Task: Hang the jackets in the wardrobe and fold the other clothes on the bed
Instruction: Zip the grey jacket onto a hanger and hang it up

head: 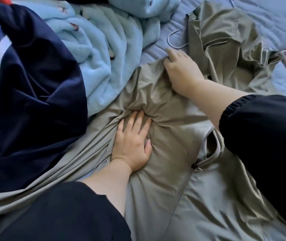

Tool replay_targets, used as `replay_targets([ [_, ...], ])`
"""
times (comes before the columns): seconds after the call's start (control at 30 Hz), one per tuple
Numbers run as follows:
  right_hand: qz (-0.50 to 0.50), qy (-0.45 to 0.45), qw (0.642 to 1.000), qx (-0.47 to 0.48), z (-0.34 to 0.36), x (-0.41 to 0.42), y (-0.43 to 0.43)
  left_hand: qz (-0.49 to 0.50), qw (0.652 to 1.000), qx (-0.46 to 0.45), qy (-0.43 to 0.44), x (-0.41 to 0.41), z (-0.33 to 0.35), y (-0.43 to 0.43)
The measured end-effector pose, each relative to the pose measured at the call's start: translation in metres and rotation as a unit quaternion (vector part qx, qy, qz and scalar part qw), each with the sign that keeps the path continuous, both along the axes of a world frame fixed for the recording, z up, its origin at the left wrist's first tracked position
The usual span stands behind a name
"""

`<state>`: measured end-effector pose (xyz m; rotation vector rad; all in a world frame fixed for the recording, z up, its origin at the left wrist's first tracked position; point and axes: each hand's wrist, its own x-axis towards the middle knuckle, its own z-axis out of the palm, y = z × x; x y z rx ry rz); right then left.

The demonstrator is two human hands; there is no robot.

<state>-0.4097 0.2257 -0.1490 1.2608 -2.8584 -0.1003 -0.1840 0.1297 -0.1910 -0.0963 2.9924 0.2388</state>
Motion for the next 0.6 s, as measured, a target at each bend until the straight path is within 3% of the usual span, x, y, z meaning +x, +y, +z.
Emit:
replay_targets([
  [0.13,-0.201,-0.095,0.962,-0.158,-0.005,-0.004,-0.012,-0.001,1.0,-0.005,0.002,-0.001,-0.003,-0.002],
  [0.27,-0.308,-0.185,0.925,-0.124,-0.009,-0.013,-0.023,0.004,1.0,0.0,0.012,0.0,-0.004,-0.001],
  [0.37,-0.325,-0.215,0.916,-0.094,-0.005,-0.023,-0.028,0.004,1.0,-0.003,0.023,0.0,-0.005,-0.001],
  [0.5,-0.354,-0.149,0.916,-0.118,-0.004,-0.013,-0.033,0.003,0.999,-0.002,0.033,0.0,-0.004,-0.002],
  [0.6,-0.308,-0.122,0.928,-0.171,-0.007,0.008,-0.032,0.001,0.999,-0.001,0.034,0.0,-0.004,-0.002],
])
